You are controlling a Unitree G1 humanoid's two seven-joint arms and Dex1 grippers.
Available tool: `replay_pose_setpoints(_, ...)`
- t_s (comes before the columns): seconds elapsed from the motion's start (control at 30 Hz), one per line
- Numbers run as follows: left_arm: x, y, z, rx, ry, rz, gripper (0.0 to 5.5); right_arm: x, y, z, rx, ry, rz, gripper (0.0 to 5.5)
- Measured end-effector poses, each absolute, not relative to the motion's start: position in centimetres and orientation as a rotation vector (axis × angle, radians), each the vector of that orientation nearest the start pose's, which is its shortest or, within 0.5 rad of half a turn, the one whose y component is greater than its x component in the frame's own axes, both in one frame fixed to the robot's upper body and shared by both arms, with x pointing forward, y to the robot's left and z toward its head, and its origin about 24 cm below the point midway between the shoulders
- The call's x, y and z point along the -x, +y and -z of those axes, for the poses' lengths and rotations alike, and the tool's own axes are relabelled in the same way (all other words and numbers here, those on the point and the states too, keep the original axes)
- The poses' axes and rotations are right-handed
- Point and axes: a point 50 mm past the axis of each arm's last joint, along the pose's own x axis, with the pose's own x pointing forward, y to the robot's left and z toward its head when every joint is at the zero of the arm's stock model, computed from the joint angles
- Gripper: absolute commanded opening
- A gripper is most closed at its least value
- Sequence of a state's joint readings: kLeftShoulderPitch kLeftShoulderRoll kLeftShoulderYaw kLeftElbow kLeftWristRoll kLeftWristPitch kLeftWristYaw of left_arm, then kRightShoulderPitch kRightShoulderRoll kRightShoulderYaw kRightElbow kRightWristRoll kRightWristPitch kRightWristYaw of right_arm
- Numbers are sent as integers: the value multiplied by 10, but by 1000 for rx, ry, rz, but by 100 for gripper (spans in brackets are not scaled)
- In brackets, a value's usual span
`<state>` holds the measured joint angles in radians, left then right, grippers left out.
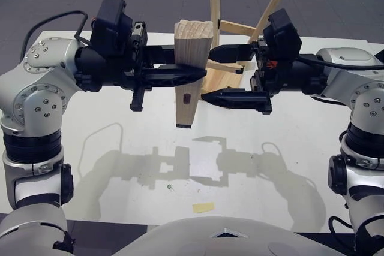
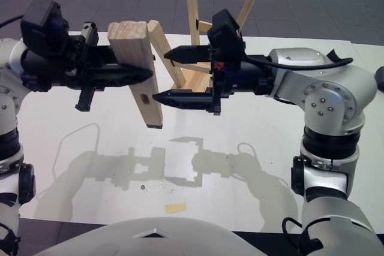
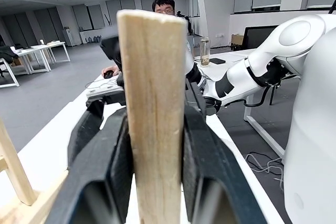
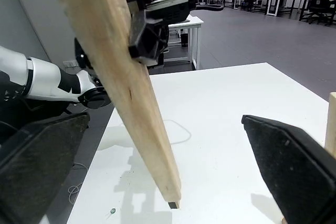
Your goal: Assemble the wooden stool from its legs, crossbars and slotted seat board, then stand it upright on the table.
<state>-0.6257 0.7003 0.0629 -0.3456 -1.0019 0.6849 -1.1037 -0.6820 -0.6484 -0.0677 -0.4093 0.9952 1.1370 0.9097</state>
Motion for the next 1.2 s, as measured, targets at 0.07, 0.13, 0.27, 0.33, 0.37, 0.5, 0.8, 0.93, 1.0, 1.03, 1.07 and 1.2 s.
replay_pose_setpoints(0.07,-244,146,-258,-39,-211,1609,103,-242,-134,-241,-45,194,-1516,540)
replay_pose_setpoints(0.13,-245,147,-258,-40,-214,1599,103,-240,-132,-242,-91,186,-1545,540)
replay_pose_setpoints(0.27,-245,146,-257,-33,-219,1602,103,-238,-123,-234,-148,213,-1564,513)
replay_pose_setpoints(0.33,-245,145,-257,-32,-221,1602,103,-236,-118,-231,-183,222,-1581,476)
replay_pose_setpoints(0.37,-245,145,-257,-29,-223,1600,103,-236,-114,-230,-197,219,-1584,460)
replay_pose_setpoints(0.5,-245,143,-257,-21,-230,1602,103,-237,-105,-224,-224,237,-1570,382)
replay_pose_setpoints(0.8,-244,137,-255,-16,-240,1611,103,-237,-97,-215,-273,271,-1559,237)
replay_pose_setpoints(0.93,-244,136,-255,-17,-239,1612,103,-239,-97,-213,-283,279,-1552,179)
replay_pose_setpoints(1.0,-245,136,-254,-16,-236,1600,103,-239,-97,-214,-283,277,-1548,177)
replay_pose_setpoints(1.03,-245,135,-254,-14,-236,1598,103,-240,-97,-214,-284,277,-1546,177)
replay_pose_setpoints(1.07,-246,135,-254,-11,-235,1596,103,-240,-97,-214,-284,278,-1545,175)
replay_pose_setpoints(1.2,-246,134,-253,-7,-233,1591,103,-240,-97,-214,-282,278,-1544,173)
